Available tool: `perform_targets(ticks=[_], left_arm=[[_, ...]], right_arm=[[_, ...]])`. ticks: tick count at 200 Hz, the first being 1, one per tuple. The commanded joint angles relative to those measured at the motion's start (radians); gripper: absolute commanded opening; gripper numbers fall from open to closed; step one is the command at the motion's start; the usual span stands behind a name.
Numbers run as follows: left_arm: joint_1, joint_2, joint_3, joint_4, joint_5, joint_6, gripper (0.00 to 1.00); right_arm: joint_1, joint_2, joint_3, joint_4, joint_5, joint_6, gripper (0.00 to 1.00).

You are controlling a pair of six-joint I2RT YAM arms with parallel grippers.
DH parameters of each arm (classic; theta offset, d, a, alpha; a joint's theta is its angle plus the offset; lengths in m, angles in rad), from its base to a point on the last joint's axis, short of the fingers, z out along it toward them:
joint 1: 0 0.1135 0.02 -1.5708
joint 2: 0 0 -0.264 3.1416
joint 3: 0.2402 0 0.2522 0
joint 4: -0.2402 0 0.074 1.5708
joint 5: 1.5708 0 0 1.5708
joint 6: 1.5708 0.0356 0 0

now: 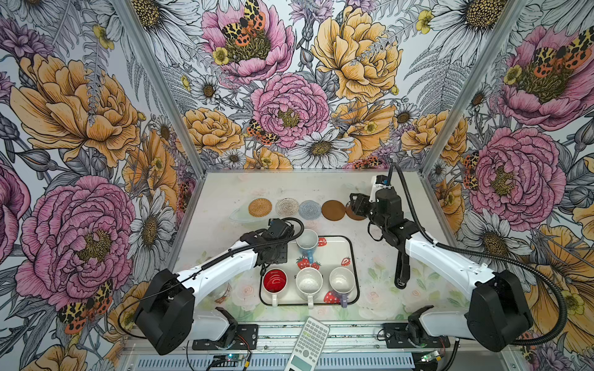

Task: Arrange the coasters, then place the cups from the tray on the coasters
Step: 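Lower the left gripper onto the grey mug rim and close it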

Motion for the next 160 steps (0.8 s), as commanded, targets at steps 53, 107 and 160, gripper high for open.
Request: perform_targets(ticks=[53, 107, 160], left_arm=[[0.016, -0.034, 0.004, 0.048, -0.015, -0.015, 0.0], [0.01, -0.116, 0.033, 0.011, -0.048, -0.026, 0.0], [0.026, -0.127, 0.105, -0.047, -0.094, 0.012, 0.0]], right_arm=[[-0.01, 0.008, 0.016, 0.021, -0.013, 0.003, 0.52], [-0.015, 0.004, 0.01, 0.021, -0.019, 0.003, 0.51], [-0.018, 0.004, 0.008, 0.021, -0.027, 0.003, 0.5]])
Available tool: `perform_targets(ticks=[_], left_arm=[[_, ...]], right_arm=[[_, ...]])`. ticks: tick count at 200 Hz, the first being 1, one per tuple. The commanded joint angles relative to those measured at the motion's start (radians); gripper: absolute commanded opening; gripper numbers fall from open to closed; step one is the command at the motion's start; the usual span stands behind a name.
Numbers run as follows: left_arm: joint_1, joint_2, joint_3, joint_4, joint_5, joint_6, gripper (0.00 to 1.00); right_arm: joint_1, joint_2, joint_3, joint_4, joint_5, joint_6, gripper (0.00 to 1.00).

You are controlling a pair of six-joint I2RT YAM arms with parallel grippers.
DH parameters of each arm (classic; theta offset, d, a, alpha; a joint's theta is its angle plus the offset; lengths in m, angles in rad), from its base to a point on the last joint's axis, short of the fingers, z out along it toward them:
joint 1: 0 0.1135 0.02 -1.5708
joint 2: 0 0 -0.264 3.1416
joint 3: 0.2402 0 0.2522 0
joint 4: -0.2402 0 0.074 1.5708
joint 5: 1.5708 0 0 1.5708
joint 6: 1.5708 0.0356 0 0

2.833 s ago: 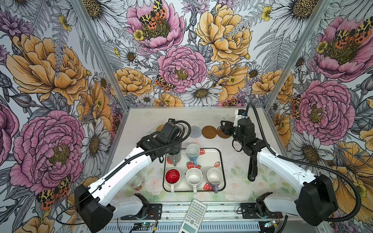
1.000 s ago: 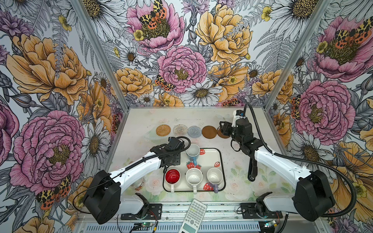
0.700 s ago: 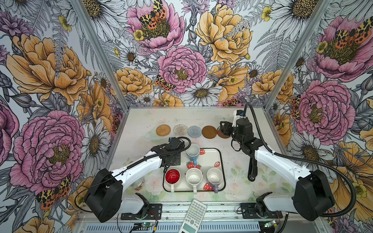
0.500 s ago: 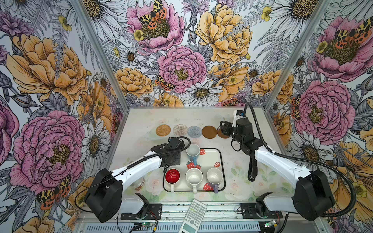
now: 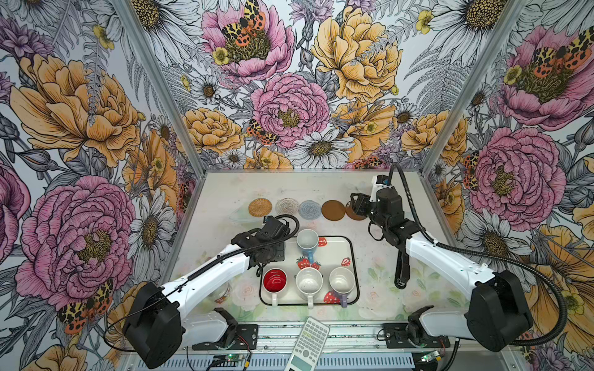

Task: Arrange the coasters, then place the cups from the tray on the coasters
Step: 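Lower the left gripper onto the grey mug rim and close it, then lift the grey mug and carry it over the rattan coaster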

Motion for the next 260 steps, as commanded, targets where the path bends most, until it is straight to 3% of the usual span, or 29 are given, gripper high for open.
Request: perform_targets(ticks=[1, 94, 176, 260], left_arm=[[0.02, -0.027, 0.073, 0.019, -0.074, 0.028, 0.0], [0.177, 0.105, 0.273, 0.072, -0.128, 0.139, 0.0], [0.341, 0.287, 0.406, 0.194, -0.058, 0.23, 0.0], [0.424, 0.425, 0.439, 0.369, 0.074, 0.298, 0.0]], right_arm=[[-0.008, 0.004, 0.008, 0.021, -0.012, 0.003, 0.5], [-0.045, 0.006, -0.018, 0.041, -0.048, 0.011, 0.5], [-0.088, 0.022, -0.042, 0.067, -0.087, 0.031, 0.49], [-0.097, 0.043, -0.033, 0.067, -0.1, 0.034, 0.47]])
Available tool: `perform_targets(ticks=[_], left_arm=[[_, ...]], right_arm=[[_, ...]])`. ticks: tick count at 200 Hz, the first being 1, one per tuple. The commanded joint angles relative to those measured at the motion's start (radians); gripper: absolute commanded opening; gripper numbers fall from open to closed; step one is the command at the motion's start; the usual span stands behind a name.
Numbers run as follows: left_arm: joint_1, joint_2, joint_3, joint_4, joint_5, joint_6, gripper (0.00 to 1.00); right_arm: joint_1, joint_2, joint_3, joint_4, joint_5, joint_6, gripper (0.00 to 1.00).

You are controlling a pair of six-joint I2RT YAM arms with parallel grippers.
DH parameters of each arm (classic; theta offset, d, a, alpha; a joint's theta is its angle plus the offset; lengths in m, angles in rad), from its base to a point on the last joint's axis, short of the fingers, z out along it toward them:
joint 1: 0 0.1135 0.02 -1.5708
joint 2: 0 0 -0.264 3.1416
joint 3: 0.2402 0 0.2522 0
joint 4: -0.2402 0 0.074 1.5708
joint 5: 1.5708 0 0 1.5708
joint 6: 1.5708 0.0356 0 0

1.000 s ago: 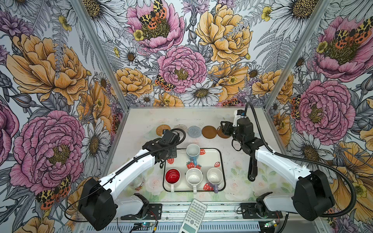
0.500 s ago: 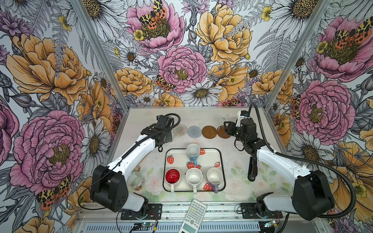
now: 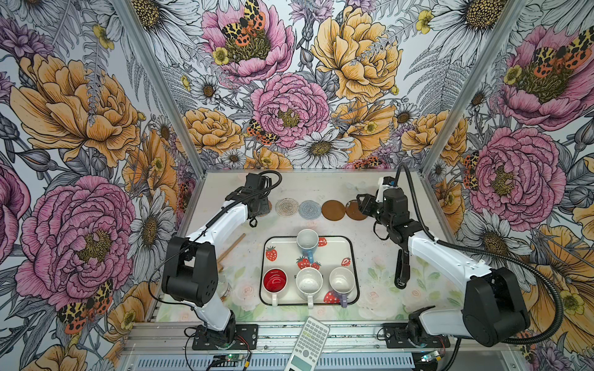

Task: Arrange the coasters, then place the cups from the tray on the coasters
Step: 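Lift the grey mug and carry it over the rattan coaster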

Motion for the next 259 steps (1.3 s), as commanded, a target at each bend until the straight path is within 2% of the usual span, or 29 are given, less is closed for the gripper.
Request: perform_targets(ticks=[1, 44, 259], left_arm=[[0.019, 0.009, 0.046, 0.168, 0.064, 0.031, 0.0], [0.03, 0.064, 0.06, 0.166, 0.08, 0.044, 0.0], [0.069, 0.141, 0.056, 0.167, 0.068, 0.028, 0.0]], right_arm=[[-0.009, 0.018, 0.005, 0.029, -0.012, 0.011, 0.47], [-0.008, 0.049, 0.024, 0.031, -0.028, 0.015, 0.45], [-0.009, 0.082, 0.043, 0.025, -0.05, 0.01, 0.44]])
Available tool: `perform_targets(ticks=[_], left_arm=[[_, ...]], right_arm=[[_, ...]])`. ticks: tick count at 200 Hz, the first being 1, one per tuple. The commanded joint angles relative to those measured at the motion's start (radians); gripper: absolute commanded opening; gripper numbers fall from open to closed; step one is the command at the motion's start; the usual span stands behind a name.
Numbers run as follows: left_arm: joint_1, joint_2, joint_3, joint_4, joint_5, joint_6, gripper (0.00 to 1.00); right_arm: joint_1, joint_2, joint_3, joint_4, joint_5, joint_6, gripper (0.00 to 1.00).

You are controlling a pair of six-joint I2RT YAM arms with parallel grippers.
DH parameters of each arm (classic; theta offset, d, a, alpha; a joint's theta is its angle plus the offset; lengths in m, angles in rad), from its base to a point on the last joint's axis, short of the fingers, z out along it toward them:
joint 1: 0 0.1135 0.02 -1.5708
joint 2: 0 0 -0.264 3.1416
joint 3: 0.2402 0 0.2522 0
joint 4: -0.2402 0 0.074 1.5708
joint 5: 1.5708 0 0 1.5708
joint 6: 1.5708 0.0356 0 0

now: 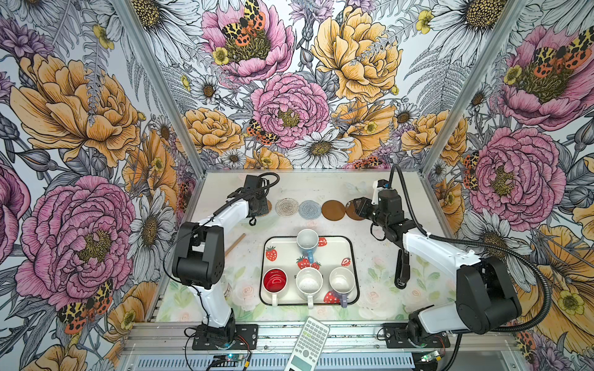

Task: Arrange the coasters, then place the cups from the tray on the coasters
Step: 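Lift the grey mug and carry it over the rattan coaster, then lower the grey mug onto the rattan coaster and open the left gripper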

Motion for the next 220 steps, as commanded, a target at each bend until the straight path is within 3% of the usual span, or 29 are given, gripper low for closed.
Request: perform_targets(ticks=[1, 220], left_arm=[[0.012, -0.002, 0.045, 0.087, -0.004, 0.006, 0.0], [0.012, 0.073, 0.087, 0.082, 0.021, 0.009, 0.0]], right_arm=[[-0.009, 0.005, 0.041, 0.018, -0.006, 0.0, 0.44], [-0.01, 0.011, 0.048, 0.006, -0.015, -0.005, 0.43]])
